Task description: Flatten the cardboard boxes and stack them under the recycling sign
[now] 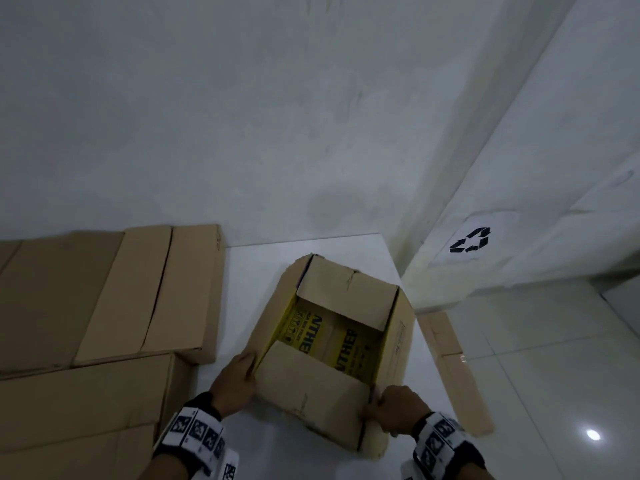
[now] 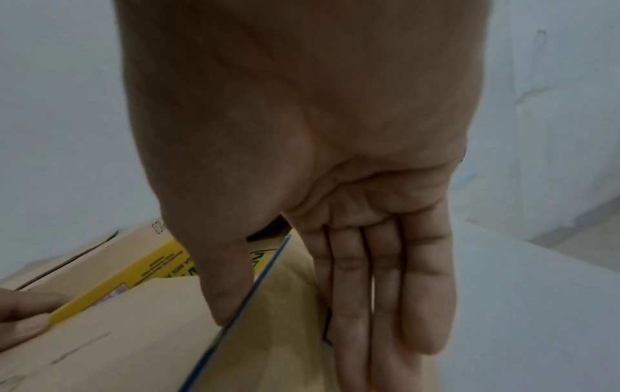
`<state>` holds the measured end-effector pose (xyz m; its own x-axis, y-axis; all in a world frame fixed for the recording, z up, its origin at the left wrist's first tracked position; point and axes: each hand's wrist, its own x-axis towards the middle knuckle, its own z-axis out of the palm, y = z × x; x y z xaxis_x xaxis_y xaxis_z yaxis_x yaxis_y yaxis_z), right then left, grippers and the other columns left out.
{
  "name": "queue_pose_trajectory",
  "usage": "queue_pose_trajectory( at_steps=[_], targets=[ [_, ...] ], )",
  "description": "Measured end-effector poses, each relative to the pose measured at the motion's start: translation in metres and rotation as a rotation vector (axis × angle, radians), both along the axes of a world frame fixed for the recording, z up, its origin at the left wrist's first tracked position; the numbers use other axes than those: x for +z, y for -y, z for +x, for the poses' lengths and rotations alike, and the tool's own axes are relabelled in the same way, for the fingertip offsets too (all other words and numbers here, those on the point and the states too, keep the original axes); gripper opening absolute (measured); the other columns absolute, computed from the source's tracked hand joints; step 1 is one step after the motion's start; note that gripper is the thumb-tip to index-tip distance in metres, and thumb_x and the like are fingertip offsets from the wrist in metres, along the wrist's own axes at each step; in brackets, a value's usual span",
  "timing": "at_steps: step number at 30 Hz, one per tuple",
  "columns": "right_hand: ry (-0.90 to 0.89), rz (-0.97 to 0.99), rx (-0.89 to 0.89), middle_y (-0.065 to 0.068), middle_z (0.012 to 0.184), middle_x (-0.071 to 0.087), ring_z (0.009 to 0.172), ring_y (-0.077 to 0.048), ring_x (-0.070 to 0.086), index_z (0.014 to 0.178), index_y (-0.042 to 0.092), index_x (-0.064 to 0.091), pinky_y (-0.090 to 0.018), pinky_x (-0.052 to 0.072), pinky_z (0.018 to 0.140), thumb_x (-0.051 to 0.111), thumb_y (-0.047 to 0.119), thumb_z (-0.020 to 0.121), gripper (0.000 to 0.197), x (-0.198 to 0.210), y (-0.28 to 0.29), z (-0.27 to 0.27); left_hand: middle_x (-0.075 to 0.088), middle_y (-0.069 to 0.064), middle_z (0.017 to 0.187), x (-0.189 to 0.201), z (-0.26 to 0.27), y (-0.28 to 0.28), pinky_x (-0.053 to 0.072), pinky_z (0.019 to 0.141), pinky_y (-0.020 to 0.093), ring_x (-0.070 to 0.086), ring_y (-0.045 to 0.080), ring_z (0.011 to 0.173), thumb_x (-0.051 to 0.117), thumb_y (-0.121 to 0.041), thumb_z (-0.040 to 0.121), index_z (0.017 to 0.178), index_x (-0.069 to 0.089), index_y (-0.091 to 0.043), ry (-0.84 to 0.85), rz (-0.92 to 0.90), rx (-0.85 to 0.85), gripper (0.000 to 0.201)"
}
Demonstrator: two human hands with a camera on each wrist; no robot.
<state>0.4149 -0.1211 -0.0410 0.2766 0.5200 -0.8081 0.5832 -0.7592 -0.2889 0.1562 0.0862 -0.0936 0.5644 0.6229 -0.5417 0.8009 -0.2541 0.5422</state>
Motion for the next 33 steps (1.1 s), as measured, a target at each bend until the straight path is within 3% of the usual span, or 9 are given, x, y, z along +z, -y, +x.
queue_pose_trajectory(
  at_steps=[6, 12, 14, 16, 19, 23, 27, 30, 33],
  targets=[
    [-0.149, -0.148, 0.226, 0.004, 0.060, 0.058, 0.054, -0.006, 0.054, 0.060, 0.016, 0.064, -0.027, 0.053, 0.079, 0.049, 0.059, 0.089, 0.053, 0.006, -0.021, -0.031, 0.027, 0.013, 0.156, 0.001, 0.021, -0.023, 0.019, 0.115, 0.024, 0.027, 0.025, 0.144, 0.041, -0.012, 0.099, 0.149, 0.028, -0.004, 0.069, 0.114, 0.026, 0.052],
    [0.361, 0.256, 0.359, -0.005, 0.101, 0.058, 0.097, -0.025, 0.056, 0.101, 0.017, 0.059, -0.028, 0.040, 0.062, 0.060, 0.030, 0.085, 0.021, 0.016, -0.026, -0.021, 0.011, 0.010, 0.160, 0.020, 0.033, -0.014, 0.024, 0.113, 0.038, 0.009, 0.031, 0.146, 0.058, -0.027, 0.091, 0.151, 0.020, -0.013, -0.009, 0.219, 0.196, 0.072],
    [0.444, 0.380, 0.442, -0.006, 0.129, 0.049, 0.125, -0.027, 0.042, 0.120, 0.023, 0.054, -0.035, 0.040, 0.091, 0.063, 0.031, 0.081, 0.041, 0.012, -0.022, -0.001, 0.015, 0.015, 0.158, 0.014, 0.024, 0.006, 0.043, 0.091, 0.039, 0.030, 0.041, 0.136, 0.068, -0.038, 0.082, 0.153, 0.007, -0.017, 0.032, 0.150, 0.366, 0.096],
    [0.487, 0.331, 0.539, -0.004, 0.145, 0.038, 0.140, -0.028, 0.025, 0.130, 0.029, 0.052, -0.043, 0.024, 0.113, 0.063, 0.040, 0.083, 0.050, 0.007, -0.016, 0.013, 0.019, 0.021, 0.154, 0.001, 0.015, 0.021, 0.049, 0.079, 0.038, 0.050, 0.044, 0.118, 0.069, -0.045, 0.078, 0.152, -0.012, -0.021, 0.014, 0.051, 0.454, 0.113],
    [0.475, 0.289, 0.492, 0.000, 0.138, 0.046, 0.134, -0.024, 0.033, 0.124, 0.033, 0.055, -0.040, 0.028, 0.109, 0.059, 0.043, 0.086, 0.039, -0.003, -0.009, 0.017, 0.014, 0.022, 0.152, -0.008, 0.017, 0.031, 0.049, 0.087, 0.039, 0.051, 0.041, 0.114, 0.065, -0.026, 0.089, 0.151, -0.021, -0.016, 0.073, -0.060, 0.466, 0.107],
    [0.522, 0.292, 0.490, -0.003, 0.128, 0.055, 0.120, -0.026, 0.043, 0.120, 0.028, 0.059, -0.041, 0.034, 0.098, 0.056, 0.044, 0.088, 0.036, -0.010, -0.007, 0.000, 0.028, 0.017, 0.144, 0.004, 0.038, 0.027, 0.049, 0.079, 0.036, 0.056, 0.034, 0.091, 0.055, -0.014, 0.095, 0.155, 0.000, -0.018, 0.198, 0.106, 0.432, 0.082],
    [0.443, 0.339, 0.524, -0.007, 0.113, 0.065, 0.111, -0.031, 0.052, 0.113, 0.026, 0.064, -0.044, 0.033, 0.095, 0.049, 0.043, 0.089, 0.033, -0.012, -0.015, -0.028, 0.014, 0.007, 0.157, 0.011, 0.050, 0.018, 0.048, 0.088, 0.032, 0.052, 0.032, 0.119, 0.054, -0.009, 0.093, 0.153, 0.016, -0.015, 0.243, 0.162, 0.247, 0.071],
    [0.356, 0.367, 0.549, -0.011, 0.105, 0.067, 0.106, -0.035, 0.055, 0.107, 0.021, 0.067, -0.046, 0.038, 0.093, 0.049, 0.033, 0.087, 0.029, -0.019, -0.018, -0.045, 0.010, 0.010, 0.158, 0.010, 0.050, 0.009, 0.051, 0.089, 0.032, 0.058, 0.029, 0.116, 0.054, -0.011, 0.092, 0.148, 0.031, -0.015, 0.192, 0.243, 0.064, 0.060],
    [0.285, 0.403, 0.540, -0.011, 0.112, 0.064, 0.109, -0.035, 0.056, 0.111, 0.025, 0.067, -0.048, 0.046, 0.092, 0.053, 0.036, 0.087, 0.030, -0.019, -0.017, -0.050, 0.003, 0.008, 0.161, 0.012, 0.052, 0.007, 0.042, 0.105, 0.033, 0.038, 0.027, 0.136, 0.049, -0.021, 0.093, 0.148, 0.031, -0.021, 0.056, 0.260, -0.045, 0.059]
  ],
)
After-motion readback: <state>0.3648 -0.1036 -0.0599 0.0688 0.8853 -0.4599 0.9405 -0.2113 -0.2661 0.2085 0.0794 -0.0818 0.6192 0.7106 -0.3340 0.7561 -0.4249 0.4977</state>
